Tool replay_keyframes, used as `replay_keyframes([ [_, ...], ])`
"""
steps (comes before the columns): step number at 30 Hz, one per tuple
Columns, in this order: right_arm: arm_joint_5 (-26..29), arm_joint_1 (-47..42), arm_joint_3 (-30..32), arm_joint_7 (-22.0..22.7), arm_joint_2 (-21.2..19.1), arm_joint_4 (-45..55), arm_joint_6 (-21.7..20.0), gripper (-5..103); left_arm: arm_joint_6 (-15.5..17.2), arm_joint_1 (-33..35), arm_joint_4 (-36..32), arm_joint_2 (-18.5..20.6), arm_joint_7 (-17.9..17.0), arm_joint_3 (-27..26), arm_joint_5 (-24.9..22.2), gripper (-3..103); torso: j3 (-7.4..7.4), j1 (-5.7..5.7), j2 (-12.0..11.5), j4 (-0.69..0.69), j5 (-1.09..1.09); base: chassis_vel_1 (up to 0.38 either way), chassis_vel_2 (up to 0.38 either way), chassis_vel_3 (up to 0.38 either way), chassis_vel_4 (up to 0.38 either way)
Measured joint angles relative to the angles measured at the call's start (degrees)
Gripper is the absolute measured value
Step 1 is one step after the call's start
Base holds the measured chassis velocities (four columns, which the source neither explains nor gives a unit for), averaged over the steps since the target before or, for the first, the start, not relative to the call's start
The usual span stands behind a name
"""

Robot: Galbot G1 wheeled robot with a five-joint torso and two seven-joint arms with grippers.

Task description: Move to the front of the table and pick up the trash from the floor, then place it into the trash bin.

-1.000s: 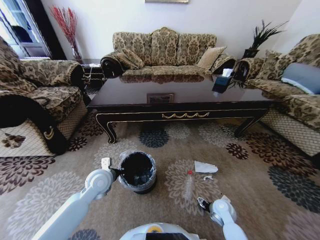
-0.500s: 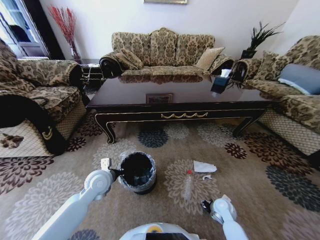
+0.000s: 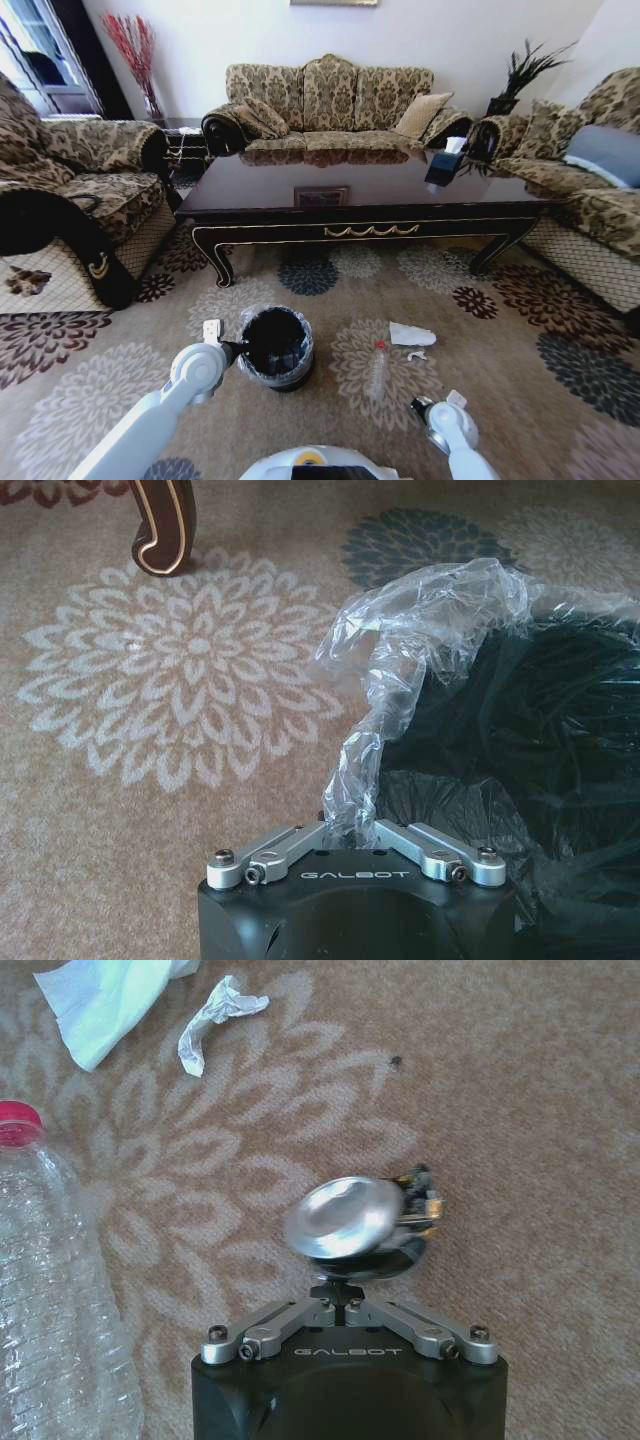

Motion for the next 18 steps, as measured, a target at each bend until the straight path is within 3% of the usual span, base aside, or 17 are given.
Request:
replay_keyframes([
  [6, 0.8, -2.8, 0.1, 1.5, 0.6, 5.5, -0.7, -2, 0.0, 0.4, -0.1, 0.0, 0.2, -0.3, 0.0, 0, 0.00, 0.00, 0.0, 0.00, -0.02, 0.000, 0.000, 0.000, 0.000],
  [8, 1.8, -4.9, 0.8, 1.9, 1.0, 8.8, -1.4, 8, 0.0, 0.5, -0.1, -0.2, 0.4, -0.3, 0.1, 0, 0.00, 0.00, 0.0, 0.00, -0.04, 0.000, 0.000, 0.000, 0.000],
  [10, 2.1, -5.5, 1.0, 1.9, 1.2, 9.5, -1.5, 8, 0.0, 0.5, -0.1, -0.2, 0.4, -0.3, 0.2, 0, 0.00, 0.00, 0.0, 0.00, -0.04, 0.000, 0.000, 0.000, 0.000],
  [11, 2.7, -6.8, 1.9, 1.7, 1.6, 11.1, -1.7, 20, 0.0, 0.5, 0.1, -0.4, 0.6, -0.3, 0.4, 0, 0.00, 0.00, 0.0, -0.01, -0.03, 0.000, 0.000, 0.000, 0.000],
  [13, 2.8, -7.1, 2.4, 1.6, 1.7, 11.5, -1.6, 20, 0.0, 0.5, 0.2, -0.5, 0.6, -0.2, 0.5, 0, -0.01, 0.00, 0.0, -0.01, -0.04, 0.000, 0.000, 0.000, 0.000],
  [18, 4.9, -6.2, 4.6, 1.5, 1.5, 10.0, -0.6, 41, 0.0, -0.1, 0.4, -0.8, 0.6, 0.9, 0.6, 0, 0.00, 0.00, 0.0, -0.01, -0.03, 0.000, 0.000, 0.000, 0.000],
])
